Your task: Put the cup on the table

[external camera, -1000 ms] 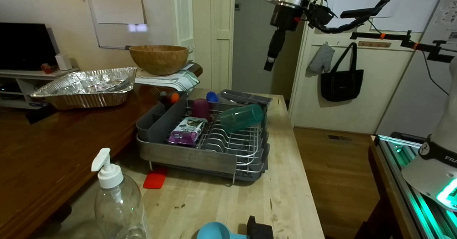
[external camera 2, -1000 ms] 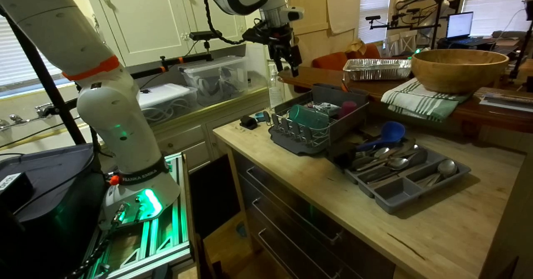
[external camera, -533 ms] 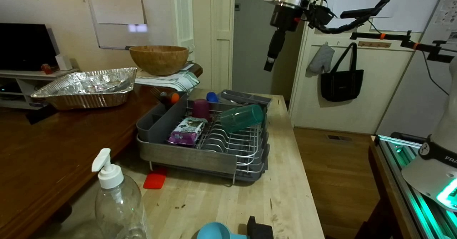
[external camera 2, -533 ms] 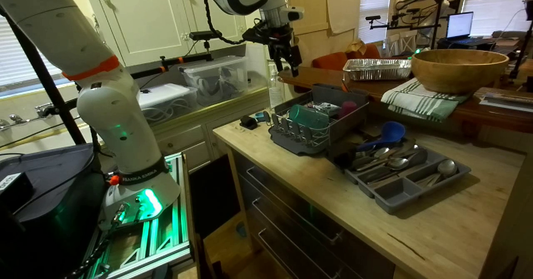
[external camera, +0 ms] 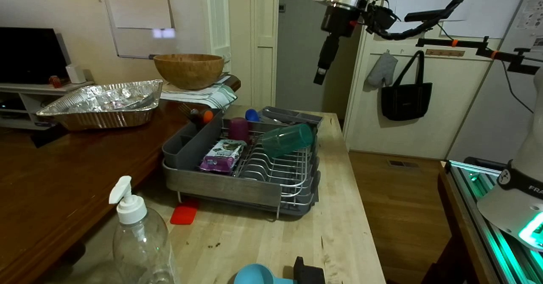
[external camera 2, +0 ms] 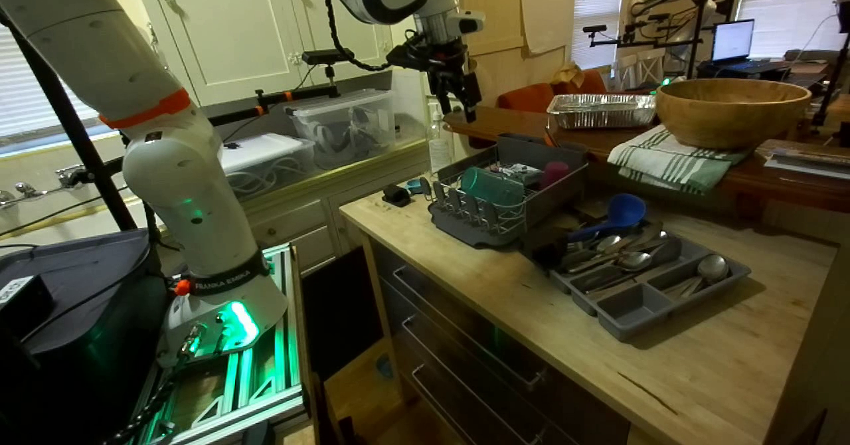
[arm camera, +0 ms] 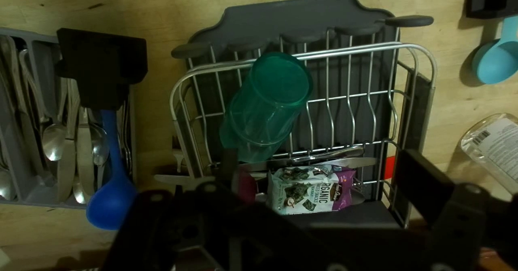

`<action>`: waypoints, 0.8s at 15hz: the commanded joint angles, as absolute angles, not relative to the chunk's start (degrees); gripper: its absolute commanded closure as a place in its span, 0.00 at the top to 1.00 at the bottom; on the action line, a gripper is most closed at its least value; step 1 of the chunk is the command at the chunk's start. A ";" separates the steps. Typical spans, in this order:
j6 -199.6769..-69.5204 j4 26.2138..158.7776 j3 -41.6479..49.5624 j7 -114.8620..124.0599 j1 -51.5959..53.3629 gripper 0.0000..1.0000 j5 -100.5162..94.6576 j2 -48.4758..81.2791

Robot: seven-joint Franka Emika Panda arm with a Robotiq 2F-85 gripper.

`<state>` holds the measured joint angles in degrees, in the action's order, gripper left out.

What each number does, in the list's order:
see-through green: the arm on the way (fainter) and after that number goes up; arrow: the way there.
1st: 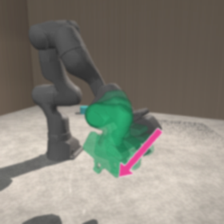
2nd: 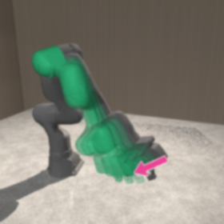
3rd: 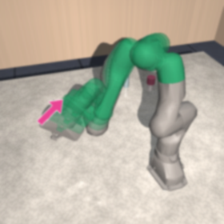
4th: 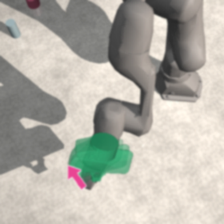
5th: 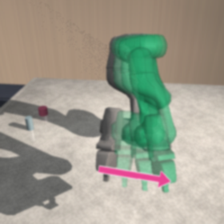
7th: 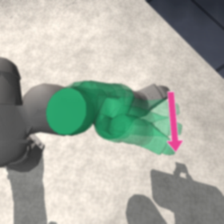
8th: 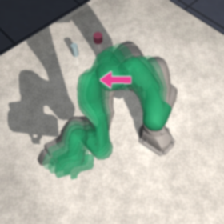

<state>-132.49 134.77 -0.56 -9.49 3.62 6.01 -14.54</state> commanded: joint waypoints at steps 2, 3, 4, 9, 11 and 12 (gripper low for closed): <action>-133.35 134.84 -0.62 -9.45 3.53 1.00 5.29 -14.20; -134.56 135.26 -0.72 -9.61 3.49 1.00 4.82 -13.87; -135.73 135.77 -0.97 -9.02 3.32 1.00 3.98 -13.88; -145.57 140.15 -2.78 -6.66 3.01 1.00 -2.09 -13.41; -149.15 141.97 -3.84 -3.15 3.23 1.00 -2.61 -12.10; -150.83 142.88 -4.59 -0.75 3.03 1.00 -3.39 -11.70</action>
